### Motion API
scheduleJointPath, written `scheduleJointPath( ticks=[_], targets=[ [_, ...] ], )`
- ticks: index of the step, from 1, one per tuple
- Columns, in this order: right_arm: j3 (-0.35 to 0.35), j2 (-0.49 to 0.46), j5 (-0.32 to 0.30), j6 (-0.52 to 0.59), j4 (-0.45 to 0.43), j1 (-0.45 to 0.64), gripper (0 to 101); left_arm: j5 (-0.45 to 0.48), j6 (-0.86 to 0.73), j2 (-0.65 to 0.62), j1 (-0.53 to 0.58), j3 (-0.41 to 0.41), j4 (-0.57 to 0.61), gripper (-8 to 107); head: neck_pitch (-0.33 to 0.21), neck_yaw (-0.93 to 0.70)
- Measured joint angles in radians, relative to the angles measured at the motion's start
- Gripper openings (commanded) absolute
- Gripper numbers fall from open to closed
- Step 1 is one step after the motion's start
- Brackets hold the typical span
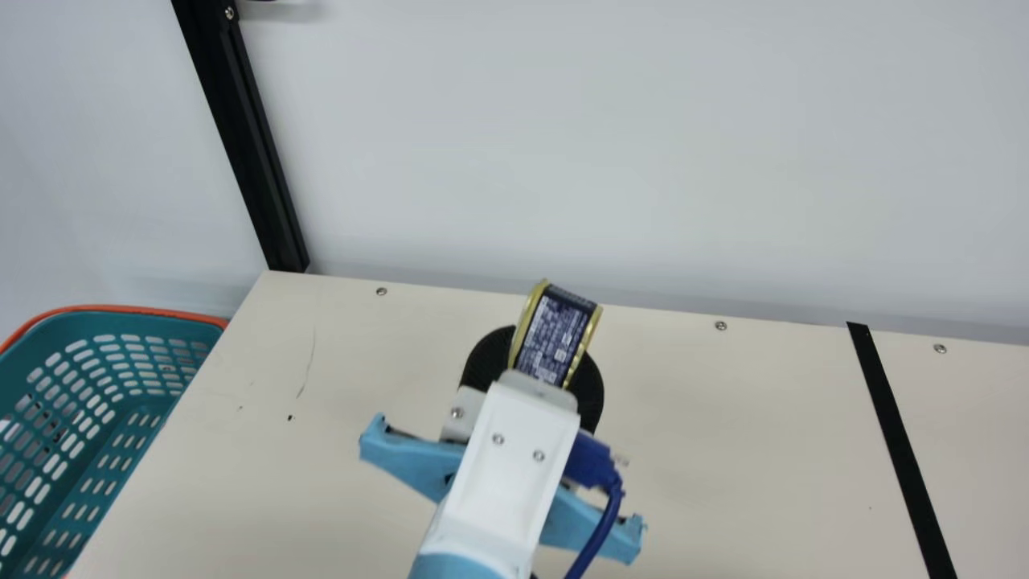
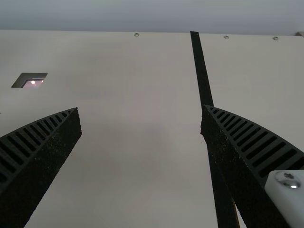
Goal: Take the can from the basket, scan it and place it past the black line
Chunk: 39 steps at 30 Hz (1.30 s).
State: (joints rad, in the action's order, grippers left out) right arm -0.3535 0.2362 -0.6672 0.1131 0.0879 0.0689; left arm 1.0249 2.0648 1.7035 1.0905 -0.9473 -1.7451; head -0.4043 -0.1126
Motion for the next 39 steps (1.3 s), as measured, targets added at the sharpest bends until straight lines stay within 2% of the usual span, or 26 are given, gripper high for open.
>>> scheduleJointPath(
  ticks=[5, 10, 20, 33, 39],
  targets=[
    [0.0, 0.0, 0.0, 0.0, 0.0, 0.0, 101, 0.015, 0.027, -0.012, 0.001, 0.043, 0.0, 10, 0.0, 0.0],
    [0.0, 0.0, 0.0, 0.0, 0.0, 0.0, 101, -0.025, 0.028, -0.014, -0.035, 0.045, 0.0, 10, 0.0, 0.0],
    [0.0, 0.0, 0.0, 0.0, 0.0, 0.0, 101, -0.077, 0.028, 0.029, -0.083, 0.008, -0.001, 10, 0.005, 0.0],
    [0.0, 0.0, 0.0, 0.0, 0.0, 0.0, 101, -0.104, 0.03, 0.118, -0.107, -0.062, -0.001, 10, 0.0, 0.0],
    [0.0, 0.0, 0.0, 0.0, 0.0, 0.0, 101, -0.106, 0.03, 0.141, -0.11, -0.071, -0.001, 10, 0.0, 0.0]
  ],
)
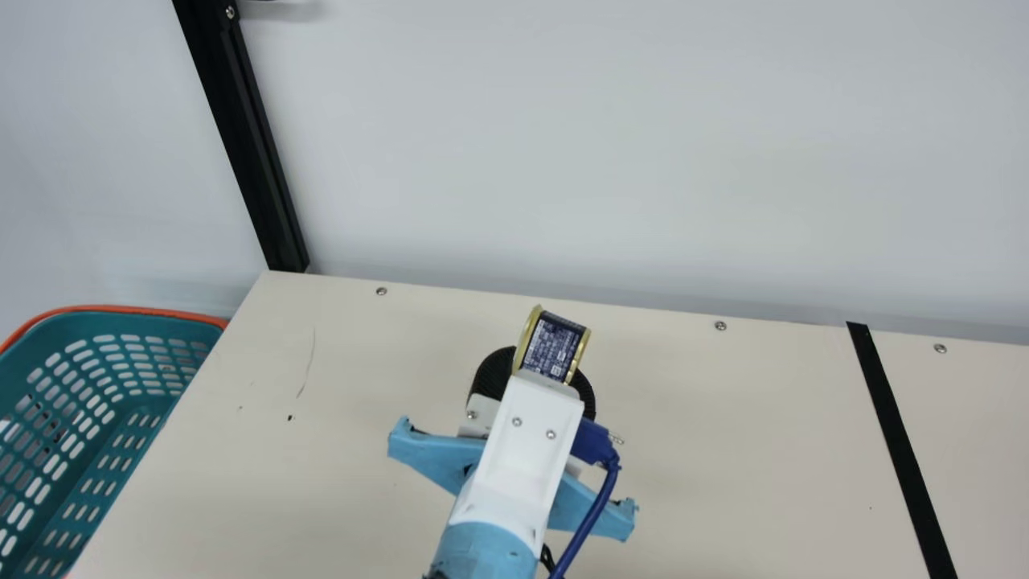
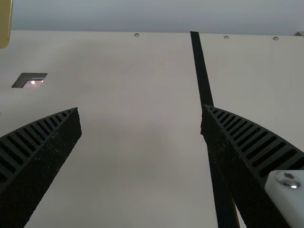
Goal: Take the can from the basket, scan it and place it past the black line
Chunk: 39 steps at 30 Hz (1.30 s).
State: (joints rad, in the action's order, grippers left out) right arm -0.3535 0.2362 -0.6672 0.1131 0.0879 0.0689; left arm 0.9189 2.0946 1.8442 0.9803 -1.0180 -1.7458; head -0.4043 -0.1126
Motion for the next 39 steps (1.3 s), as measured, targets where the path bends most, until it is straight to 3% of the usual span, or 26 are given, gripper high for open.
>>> scheduleJointPath(
  ticks=[12, 28, 39],
  targets=[
    [0.0, 0.0, 0.0, 0.0, 0.0, 0.0, 101, -0.029, 0.0, 0.024, -0.04, 0.0, 0.0, 10, 0.0, 0.0],
    [0.0, 0.0, 0.0, 0.0, 0.0, 0.0, 101, 0.034, 0.0, 0.068, -0.001, -0.007, 0.0, 10, 0.0, 0.0],
    [0.0, 0.0, 0.0, 0.0, 0.0, 0.0, 101, 0.004, 0.0, 0.098, -0.033, -0.032, 0.002, 10, 0.005, 0.0]
  ],
)
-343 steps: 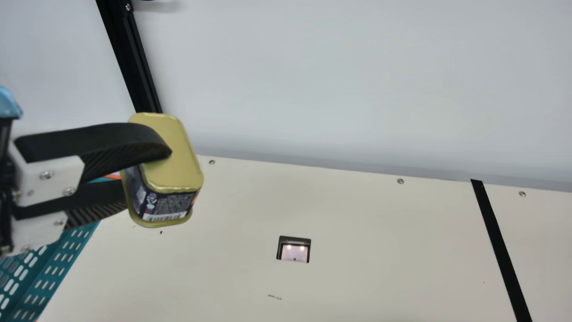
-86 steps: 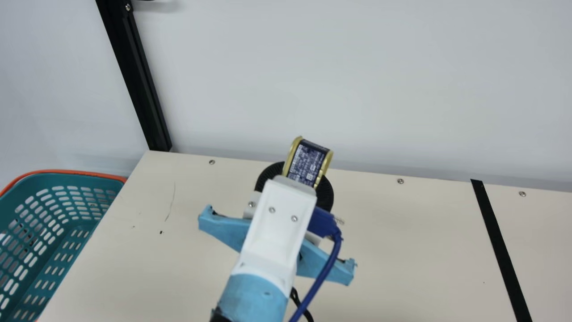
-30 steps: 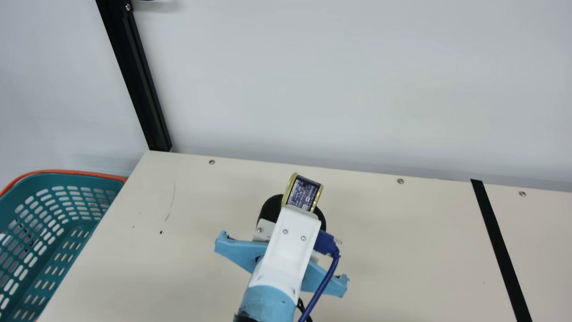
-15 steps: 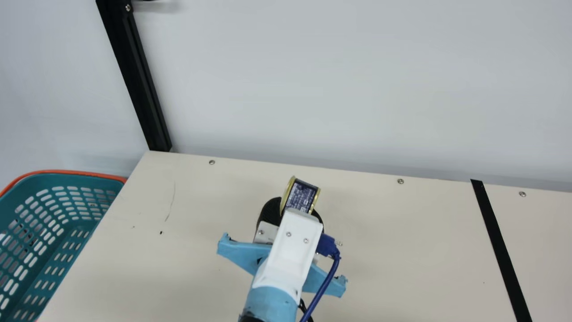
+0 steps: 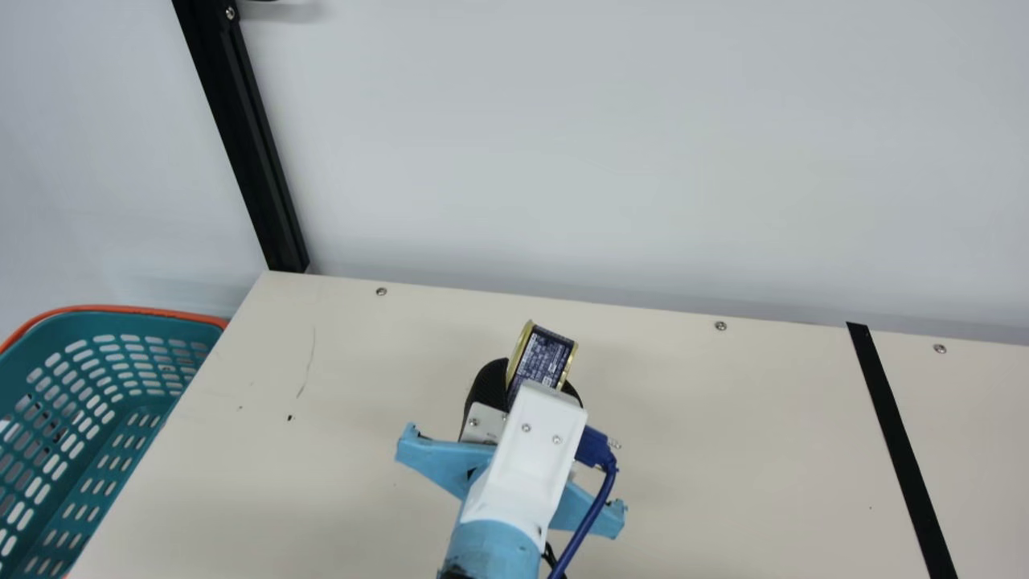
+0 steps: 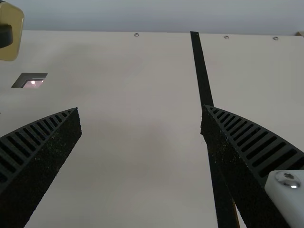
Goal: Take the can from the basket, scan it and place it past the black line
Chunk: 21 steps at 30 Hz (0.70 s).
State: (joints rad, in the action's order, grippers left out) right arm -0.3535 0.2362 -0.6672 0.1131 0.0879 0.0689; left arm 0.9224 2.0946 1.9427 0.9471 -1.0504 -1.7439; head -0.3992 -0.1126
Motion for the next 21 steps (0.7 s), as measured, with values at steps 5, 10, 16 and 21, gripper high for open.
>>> scheduleJointPath(
  ticks=[5, 10, 16, 21],
  targets=[
    [0.0, 0.0, 0.0, 0.0, 0.0, 0.0, 101, -0.011, 0.0, 0.039, -0.022, -0.036, 0.0, 10, 0.0, 0.0],
    [0.0, 0.0, 0.0, 0.0, 0.0, 0.0, 101, -0.011, 0.0, 0.076, -0.033, -0.083, -0.002, 10, -0.005, 0.0],
    [0.0, 0.0, 0.0, 0.0, 0.0, 0.0, 101, -0.003, 0.0, 0.108, -0.035, -0.116, -0.002, 10, 0.0, 0.0],
    [0.0, 0.0, 0.0, 0.0, 0.0, 0.0, 101, 0.013, 0.0, 0.117, -0.031, -0.125, -0.002, 10, 0.0, 0.0]
  ],
)
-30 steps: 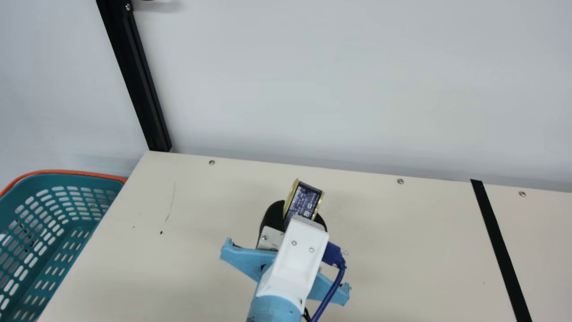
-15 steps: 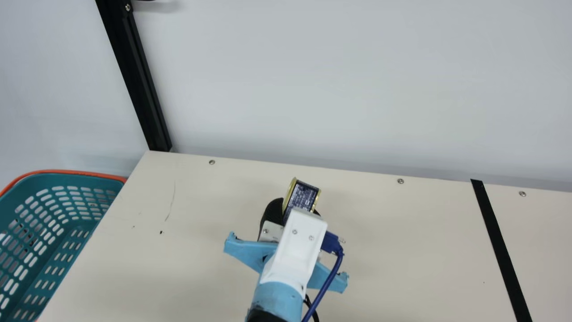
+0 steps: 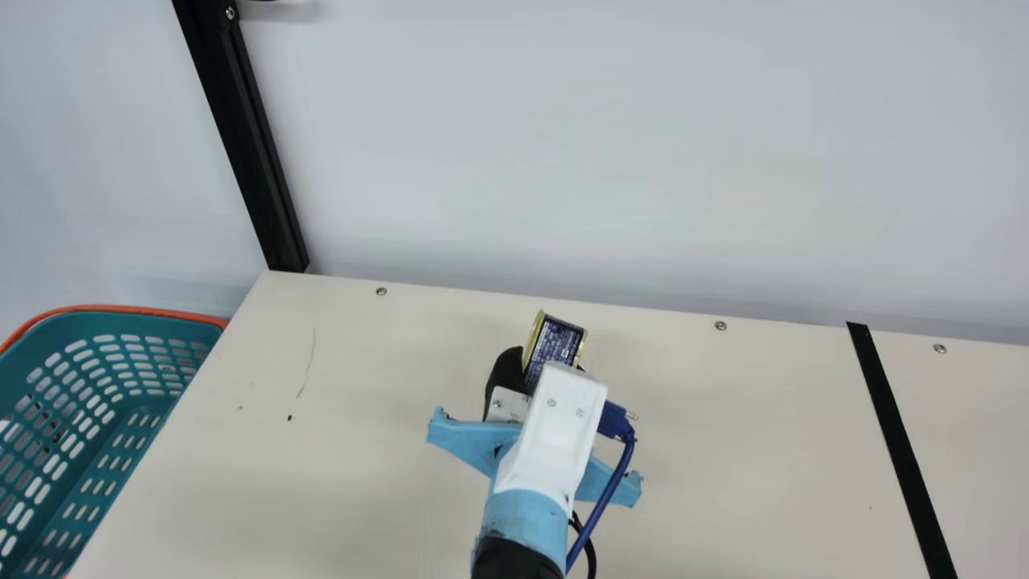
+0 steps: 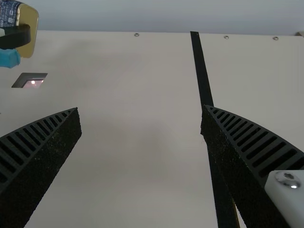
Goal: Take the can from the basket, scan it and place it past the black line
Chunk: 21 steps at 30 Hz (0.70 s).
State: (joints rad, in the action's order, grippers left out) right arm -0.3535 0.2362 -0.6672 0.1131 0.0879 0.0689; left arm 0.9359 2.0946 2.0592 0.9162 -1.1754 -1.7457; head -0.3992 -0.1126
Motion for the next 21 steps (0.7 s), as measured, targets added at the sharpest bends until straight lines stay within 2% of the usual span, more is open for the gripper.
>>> scheduleJointPath(
  ticks=[10, 21],
  targets=[
    [0.0, 0.0, 0.0, 0.0, 0.0, 0.0, 101, -0.006, 0.0, 0.026, -0.03, -0.009, 0.0, 10, -0.005, 0.0],
    [0.0, 0.0, 0.0, 0.0, 0.0, 0.0, 101, -0.034, 0.0, 0.128, -0.081, -0.1, 0.0, 10, -0.005, 0.0]
  ],
)
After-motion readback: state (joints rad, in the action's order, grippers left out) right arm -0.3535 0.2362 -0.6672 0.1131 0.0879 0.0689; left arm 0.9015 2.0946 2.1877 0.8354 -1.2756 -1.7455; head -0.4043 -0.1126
